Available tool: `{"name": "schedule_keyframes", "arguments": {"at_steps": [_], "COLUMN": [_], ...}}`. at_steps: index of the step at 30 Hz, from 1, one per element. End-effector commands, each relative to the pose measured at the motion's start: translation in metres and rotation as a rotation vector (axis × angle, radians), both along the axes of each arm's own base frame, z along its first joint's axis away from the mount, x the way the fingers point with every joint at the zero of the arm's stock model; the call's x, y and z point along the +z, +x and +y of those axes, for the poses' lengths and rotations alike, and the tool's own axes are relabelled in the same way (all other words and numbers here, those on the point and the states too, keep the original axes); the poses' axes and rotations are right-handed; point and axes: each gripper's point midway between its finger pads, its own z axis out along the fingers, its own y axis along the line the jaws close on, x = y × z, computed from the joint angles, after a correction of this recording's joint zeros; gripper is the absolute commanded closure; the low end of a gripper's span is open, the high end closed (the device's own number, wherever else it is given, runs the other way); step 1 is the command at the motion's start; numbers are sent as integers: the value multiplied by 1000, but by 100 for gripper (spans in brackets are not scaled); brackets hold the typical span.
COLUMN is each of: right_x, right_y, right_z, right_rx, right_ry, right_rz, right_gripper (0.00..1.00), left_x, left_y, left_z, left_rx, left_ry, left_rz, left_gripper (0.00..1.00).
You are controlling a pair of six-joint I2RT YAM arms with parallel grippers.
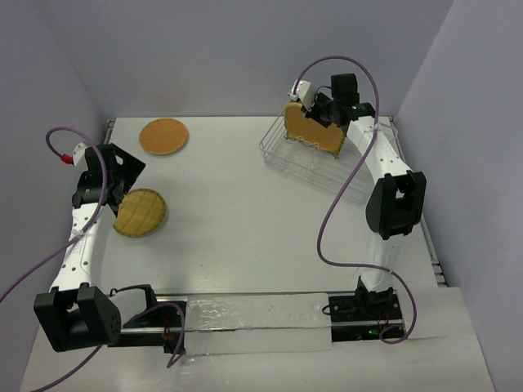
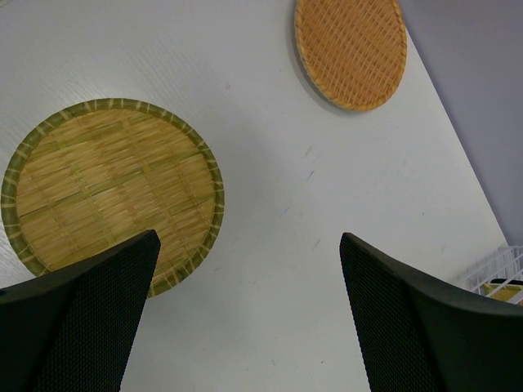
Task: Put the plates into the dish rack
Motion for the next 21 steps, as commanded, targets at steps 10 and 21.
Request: {"name": "schedule_keyframes", "arguments": {"at_steps": [10,21], "right_x": [-10,40], "right_y": [26,21], "right_z": [4,0], "right_rx": [-53,-87], "right_ry": [69,122], "right_rz": [-42,-136], "right_gripper": [75,23], "left_x": [-5,-34], "left_y": [-25,-70], "left_z": [22,45], "left_rx": [165,360], "left_ry": [-22,-131], "left_rz": [92,155], "left_gripper": [1,1]}}
